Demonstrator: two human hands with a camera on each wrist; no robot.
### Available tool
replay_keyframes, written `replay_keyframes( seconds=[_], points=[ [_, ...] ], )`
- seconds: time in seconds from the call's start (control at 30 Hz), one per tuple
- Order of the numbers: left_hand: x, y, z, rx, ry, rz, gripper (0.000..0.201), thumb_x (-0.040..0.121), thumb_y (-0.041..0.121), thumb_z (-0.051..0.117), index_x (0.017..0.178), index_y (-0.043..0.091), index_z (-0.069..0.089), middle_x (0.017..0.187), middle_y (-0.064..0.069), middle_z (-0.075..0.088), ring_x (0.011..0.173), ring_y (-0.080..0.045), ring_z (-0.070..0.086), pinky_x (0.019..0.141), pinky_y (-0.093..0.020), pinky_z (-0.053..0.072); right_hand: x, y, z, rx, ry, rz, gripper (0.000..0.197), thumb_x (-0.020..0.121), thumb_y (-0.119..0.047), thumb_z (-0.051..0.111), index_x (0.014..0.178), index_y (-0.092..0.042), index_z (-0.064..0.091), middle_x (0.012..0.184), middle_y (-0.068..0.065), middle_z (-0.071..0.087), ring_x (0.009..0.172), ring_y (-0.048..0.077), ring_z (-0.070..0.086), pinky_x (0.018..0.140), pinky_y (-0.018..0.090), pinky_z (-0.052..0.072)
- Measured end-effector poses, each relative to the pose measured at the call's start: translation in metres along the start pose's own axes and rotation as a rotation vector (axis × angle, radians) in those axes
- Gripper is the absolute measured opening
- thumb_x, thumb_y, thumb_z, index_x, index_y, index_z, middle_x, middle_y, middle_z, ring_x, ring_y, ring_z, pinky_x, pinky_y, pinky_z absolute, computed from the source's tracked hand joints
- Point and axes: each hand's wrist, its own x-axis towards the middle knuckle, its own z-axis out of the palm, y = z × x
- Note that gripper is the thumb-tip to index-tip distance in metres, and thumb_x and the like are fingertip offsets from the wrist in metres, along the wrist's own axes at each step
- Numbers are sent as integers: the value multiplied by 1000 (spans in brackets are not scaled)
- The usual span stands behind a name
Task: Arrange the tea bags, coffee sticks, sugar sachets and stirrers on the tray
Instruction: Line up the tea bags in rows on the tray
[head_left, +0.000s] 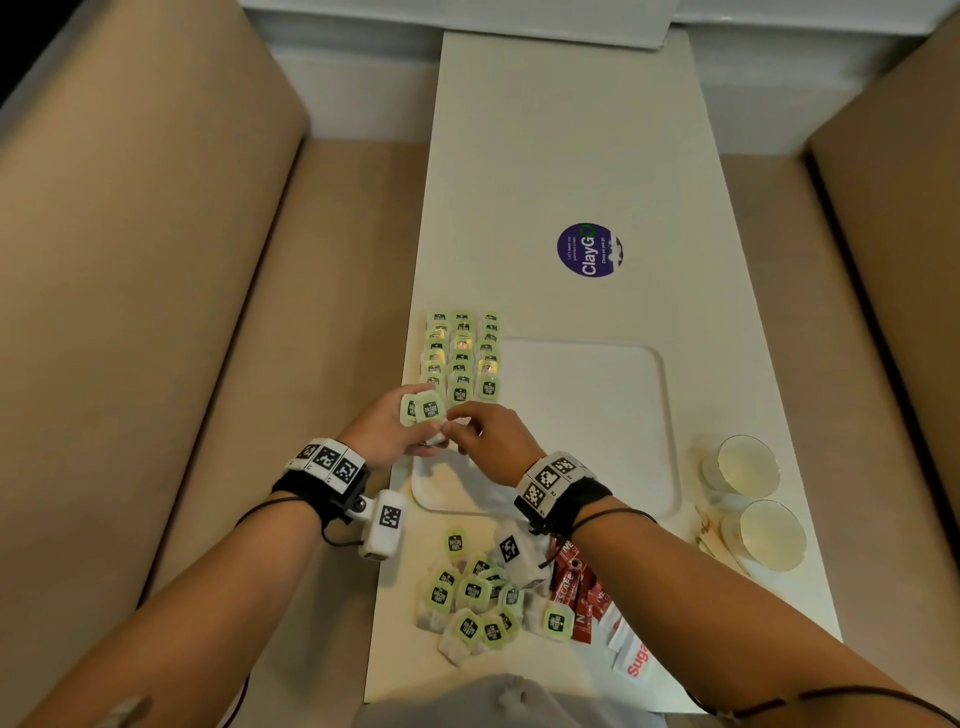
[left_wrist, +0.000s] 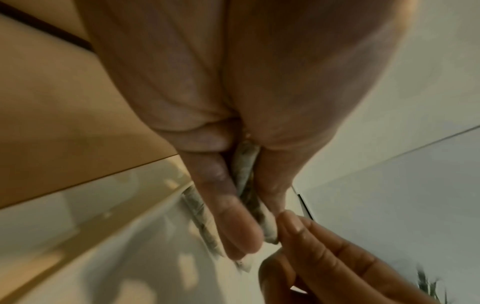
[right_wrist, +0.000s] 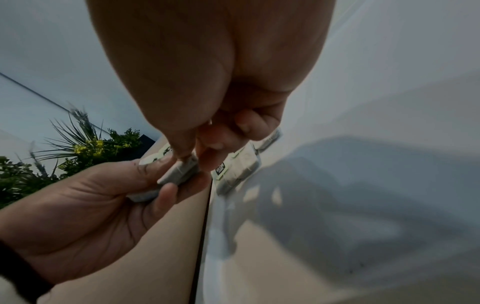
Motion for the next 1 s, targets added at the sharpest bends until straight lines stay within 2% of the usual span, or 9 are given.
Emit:
replay_keyframes(
  seconds=[0.17,0.27,0.37,0.43,0.5,0.6,0.67,0.77,1.0],
  points=[
    [-3,-1,-1,86,51,14,43,87,6,75,126,10,58,105,-14,73,86,-26,75,64,-26,59,-2,1,0,39,-33,10,21,96,-40,62,100,-20,69,82,1,72,74,17,68,76,39,59],
    [-5,-1,2,86,82,38,32,86,4,75,114,9,61,95,-11,74,78,-20,73,60,-23,58,-5,0,-2,47,-75,14,24,98,-38,61,94,-16,68,85,11,72,66,19,68,69,35,57],
    [-4,-4,5,97,116,34,32,85,4,77,113,8,62,96,-12,74,76,-19,72,59,-25,58,-6,3,-3,56,-66,29,20,99,-29,61,90,-12,67,88,15,71,61,14,63,62,29,52],
    [-2,-5,6,90,110,31,31,86,3,76,113,7,61,94,-13,73,74,-21,71,60,-25,58,-5,6,-5,58,-35,39,18,99,-25,61,85,-15,65,87,15,70,59,14,61,59,25,48],
    [-1,-7,6,79,113,26,30,89,2,72,116,3,59,90,-15,71,72,-21,70,58,-24,58,-3,10,-7,62,-1,59,19,99,-25,61,82,-16,64,86,15,70,59,16,60,60,30,51],
    [2,-11,4,73,126,0,29,93,3,67,119,-1,57,91,-19,67,73,-24,68,59,-26,58,3,22,-13,44,78,112,21,97,-26,63,80,-15,65,81,12,69,65,19,60,73,41,55],
    [3,-13,4,91,118,-17,26,95,4,65,118,-3,57,92,-22,65,74,-25,67,60,-28,58,7,31,-17,25,123,160,20,97,-26,63,81,-16,67,78,6,68,69,17,59,71,37,53],
    [3,-15,6,95,105,-31,19,96,2,62,113,-6,56,90,-22,63,74,-26,64,61,-28,57,12,43,-18,-46,173,243,14,97,-26,62,93,-18,73,87,-2,67,81,16,61,73,26,43],
    [5,-20,9,102,14,-54,16,93,-3,62,109,-3,59,92,-20,67,79,-28,64,64,-31,54,21,45,-17,-69,206,295,18,96,-27,63,100,-15,75,96,2,71,85,17,59,74,24,42]
  ],
)
